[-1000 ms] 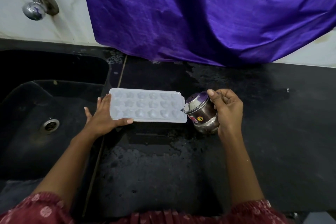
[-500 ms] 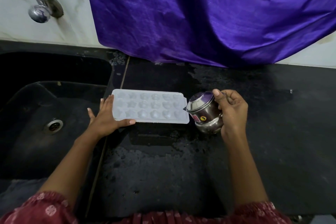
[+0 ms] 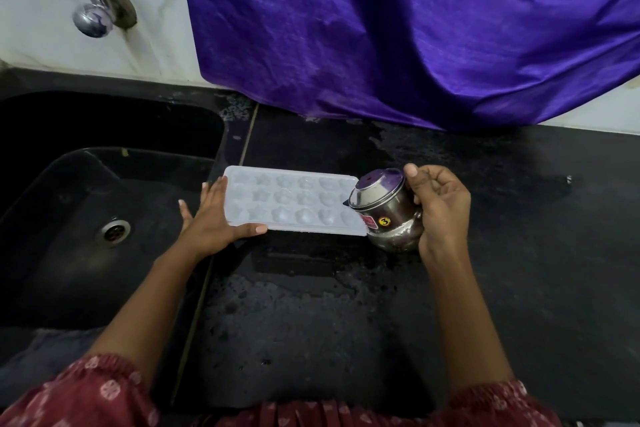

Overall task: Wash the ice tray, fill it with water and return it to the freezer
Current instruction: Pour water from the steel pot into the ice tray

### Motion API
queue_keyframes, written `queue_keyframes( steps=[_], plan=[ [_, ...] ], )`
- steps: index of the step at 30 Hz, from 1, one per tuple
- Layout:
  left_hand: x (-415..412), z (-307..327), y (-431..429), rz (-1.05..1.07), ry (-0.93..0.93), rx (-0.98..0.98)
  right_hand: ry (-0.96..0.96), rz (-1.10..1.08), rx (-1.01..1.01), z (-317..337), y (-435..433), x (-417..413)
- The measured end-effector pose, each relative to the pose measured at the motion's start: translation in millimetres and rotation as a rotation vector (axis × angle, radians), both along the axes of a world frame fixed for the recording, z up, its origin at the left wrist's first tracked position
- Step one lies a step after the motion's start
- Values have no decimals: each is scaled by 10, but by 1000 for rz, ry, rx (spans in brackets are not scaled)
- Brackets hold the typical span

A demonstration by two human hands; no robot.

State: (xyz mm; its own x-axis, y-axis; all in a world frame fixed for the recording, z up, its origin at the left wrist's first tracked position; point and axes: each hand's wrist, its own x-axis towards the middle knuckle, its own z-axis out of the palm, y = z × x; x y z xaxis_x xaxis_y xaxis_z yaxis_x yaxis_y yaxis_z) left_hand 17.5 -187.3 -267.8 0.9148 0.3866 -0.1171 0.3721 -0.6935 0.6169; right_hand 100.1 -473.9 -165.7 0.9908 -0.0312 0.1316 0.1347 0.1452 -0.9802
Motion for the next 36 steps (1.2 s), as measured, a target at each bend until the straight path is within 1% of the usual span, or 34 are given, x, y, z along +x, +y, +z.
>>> queue_keyframes(
  steps=[7,25,30,36],
  plan=[
    [-9,7,-13,-4,-32,-32,-22,21,-60,36,61,-15],
    [2,-53,19,-24,-96,-66,-42,25,-60,75,95,-11],
    [7,-68,26,-30,-107,-84,-23,21,-66,40,88,-13],
    [-5,-61,25,-34,-97,-91,38,2,4,21,82,5]
  ],
)
